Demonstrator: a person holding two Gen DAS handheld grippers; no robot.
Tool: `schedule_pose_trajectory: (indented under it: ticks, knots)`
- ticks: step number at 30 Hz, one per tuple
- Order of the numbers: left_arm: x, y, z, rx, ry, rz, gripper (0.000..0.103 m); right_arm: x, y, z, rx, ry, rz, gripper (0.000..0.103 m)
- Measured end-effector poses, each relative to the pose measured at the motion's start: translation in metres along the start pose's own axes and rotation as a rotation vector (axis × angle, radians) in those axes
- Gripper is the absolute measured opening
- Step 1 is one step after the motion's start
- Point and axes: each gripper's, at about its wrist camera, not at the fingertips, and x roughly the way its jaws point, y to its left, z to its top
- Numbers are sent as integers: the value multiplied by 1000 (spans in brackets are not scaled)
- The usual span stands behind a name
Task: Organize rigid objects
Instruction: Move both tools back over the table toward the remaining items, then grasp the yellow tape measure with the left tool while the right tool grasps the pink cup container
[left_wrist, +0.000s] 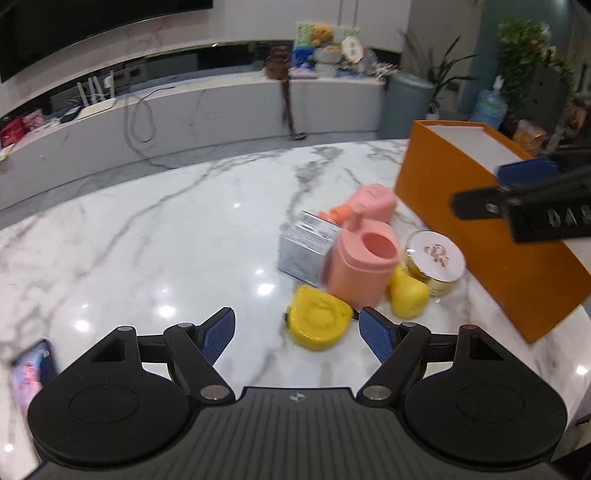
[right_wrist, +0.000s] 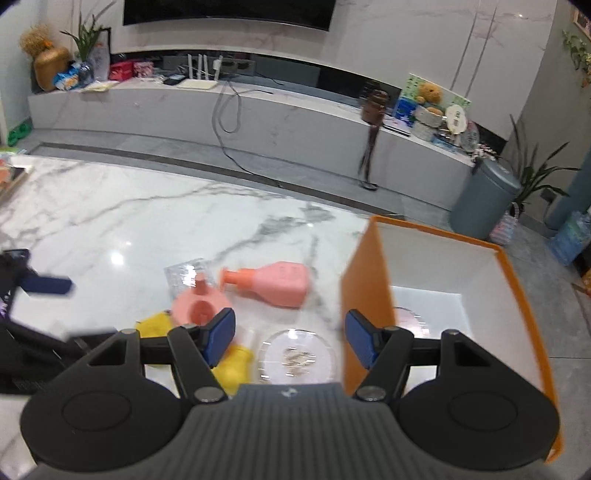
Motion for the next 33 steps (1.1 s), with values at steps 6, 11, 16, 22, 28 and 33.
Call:
schedule_pose_trajectory:
  ticks: [6, 11, 16, 22, 28, 33]
  knots:
    - [18, 0, -14, 9, -2, -25, 90, 17, 19, -5, 21, 19, 58, 66]
    - [31, 1, -16, -29, -12, -84, 91, 41, 32, -8, 46, 54, 77, 66]
    - [41, -4, -20, -3, -9, -82, 91, 57, 41, -8, 68, 64, 92, 66]
    - [50, -1, -22, -33, -23, -96, 91, 81, 50, -6, 88, 105, 117, 66]
    - [54, 0, -19, -25, -39, -103, 91, 101, 51, -7, 103, 136, 98, 66]
    - [62, 3, -15, -48, -29, -119, 90, 113, 48, -8, 116, 152, 108, 66]
